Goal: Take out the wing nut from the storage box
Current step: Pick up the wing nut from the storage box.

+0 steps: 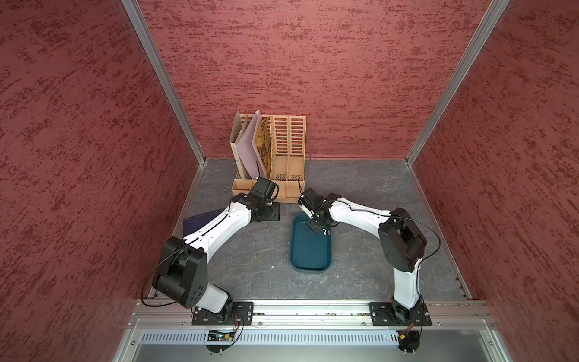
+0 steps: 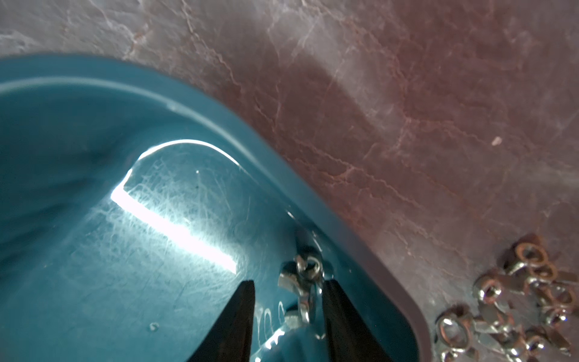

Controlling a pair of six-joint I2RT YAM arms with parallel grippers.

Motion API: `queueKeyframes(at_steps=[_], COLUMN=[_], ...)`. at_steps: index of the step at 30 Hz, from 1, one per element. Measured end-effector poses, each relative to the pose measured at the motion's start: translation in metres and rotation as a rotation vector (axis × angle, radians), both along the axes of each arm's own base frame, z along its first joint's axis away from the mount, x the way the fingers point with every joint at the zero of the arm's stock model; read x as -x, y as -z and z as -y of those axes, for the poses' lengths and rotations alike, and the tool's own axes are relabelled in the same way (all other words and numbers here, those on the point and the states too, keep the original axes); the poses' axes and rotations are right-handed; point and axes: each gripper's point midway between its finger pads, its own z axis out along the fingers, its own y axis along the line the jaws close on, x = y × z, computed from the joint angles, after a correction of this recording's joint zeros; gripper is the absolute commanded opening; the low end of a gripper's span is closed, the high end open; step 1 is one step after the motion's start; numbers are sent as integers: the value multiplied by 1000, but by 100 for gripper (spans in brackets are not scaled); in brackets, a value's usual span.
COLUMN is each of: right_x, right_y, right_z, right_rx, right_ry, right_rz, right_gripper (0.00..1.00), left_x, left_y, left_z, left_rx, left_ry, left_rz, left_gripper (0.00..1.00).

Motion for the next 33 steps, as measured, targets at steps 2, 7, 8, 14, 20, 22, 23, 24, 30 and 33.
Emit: queueKeyframes(at_steps=[2, 7, 8, 14, 20, 22, 23, 24, 30, 33], right_x=[-2, -4, -4, -11, -6, -4, -4, -4, -4, -2], right_y=[3, 5, 4, 2, 7, 5, 4, 3, 5, 13], right_z=[0, 0, 0, -2, 5, 8, 8, 9, 11, 14], right_rx=[8, 23, 25, 45, 95, 113, 118, 123, 145, 164], right_ry=[-3, -2, -2, 4, 5, 6, 6, 6, 8, 7], right_rz=[-1, -6, -7, -12, -55, -67, -68, -68, -76, -95], right_gripper=[38, 35, 35, 32, 32, 32, 32, 31, 31, 29], left_x=[0, 1, 1, 1, 0, 0, 0, 0, -1, -1], left_y=[0, 0, 0, -1, -4, -4, -4, -4, -4, -4], left_z=[-1, -4, -4, -5, -8, -9, -9, -9, -10, -11], left_rx=[1, 1, 1, 3, 7, 8, 8, 8, 8, 9], left_ry=[-4, -8, -9, -11, -21, -22, -23, -23, -26, -28], left_rz=[1, 0, 1, 3, 10, 12, 11, 11, 11, 11], left_gripper=[53, 53, 53, 53, 53, 53, 53, 53, 53, 53])
